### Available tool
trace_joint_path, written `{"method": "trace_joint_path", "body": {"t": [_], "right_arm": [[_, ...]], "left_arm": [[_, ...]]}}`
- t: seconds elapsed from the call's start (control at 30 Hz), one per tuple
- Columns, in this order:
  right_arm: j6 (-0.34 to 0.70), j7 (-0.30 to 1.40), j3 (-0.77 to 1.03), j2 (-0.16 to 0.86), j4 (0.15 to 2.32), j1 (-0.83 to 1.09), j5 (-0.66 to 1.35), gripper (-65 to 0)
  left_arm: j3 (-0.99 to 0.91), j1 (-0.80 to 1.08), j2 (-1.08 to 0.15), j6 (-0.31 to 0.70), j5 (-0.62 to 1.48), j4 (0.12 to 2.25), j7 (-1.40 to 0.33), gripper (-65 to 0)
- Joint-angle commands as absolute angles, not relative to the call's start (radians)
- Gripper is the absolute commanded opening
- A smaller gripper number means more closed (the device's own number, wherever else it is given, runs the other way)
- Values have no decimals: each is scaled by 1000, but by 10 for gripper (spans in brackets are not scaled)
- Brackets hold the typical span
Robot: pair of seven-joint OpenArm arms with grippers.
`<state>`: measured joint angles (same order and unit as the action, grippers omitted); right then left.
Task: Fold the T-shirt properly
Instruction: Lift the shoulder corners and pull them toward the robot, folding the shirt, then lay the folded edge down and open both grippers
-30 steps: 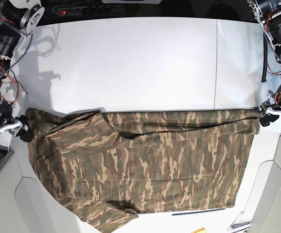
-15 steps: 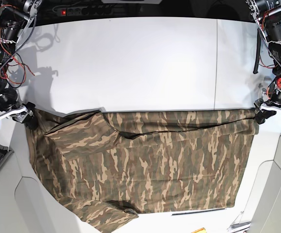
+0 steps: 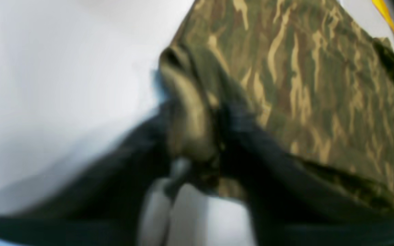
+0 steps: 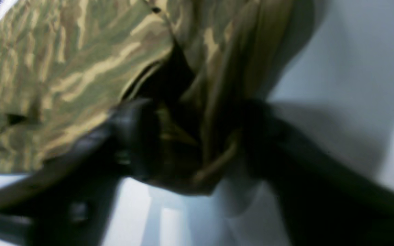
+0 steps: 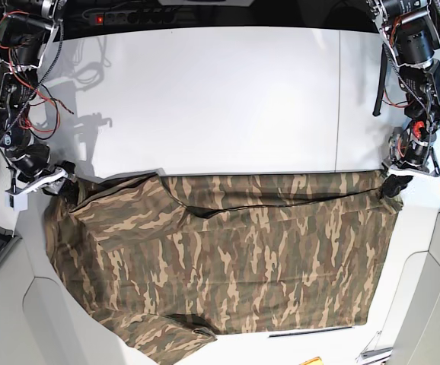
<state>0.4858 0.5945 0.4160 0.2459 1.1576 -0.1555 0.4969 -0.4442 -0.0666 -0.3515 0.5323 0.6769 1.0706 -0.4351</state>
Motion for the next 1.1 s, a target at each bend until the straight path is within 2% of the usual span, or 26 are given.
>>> {"method": "trace_joint_path", "body": {"t": [0.0,0.03,0.07,0.1,0.23,0.5,0.77,1.07], "right_arm": [[494,572,418,249,1171,-175,499,-441],[494,572,418,246,1171,-175,489,-532],[500,572,418,246,1171,-174,488,-620],[513,572,418,246,1171,-175,490,-650],[554,577,419,247,1179,-176,498,-650],[555,719,440,249,1271,-131,548,-650],[565,772,448,253,1446,-2,587,-650],[565,820,453,336,1624,184,657,-650]], "left_arm": [[-443,-75,-364,536,672,1077,-453,-607],[-443,-76,-366,538,672,1077,-453,-650],[-443,-78,-368,553,672,1077,-452,-650],[-443,-78,-372,580,673,1077,-448,-650],[-443,-78,-397,649,704,1101,-443,-650],[-444,-8,-462,649,722,1205,-488,-650],[-492,144,-477,672,770,1368,-533,-650],[-564,311,-477,680,847,1550,-611,-650]]}}
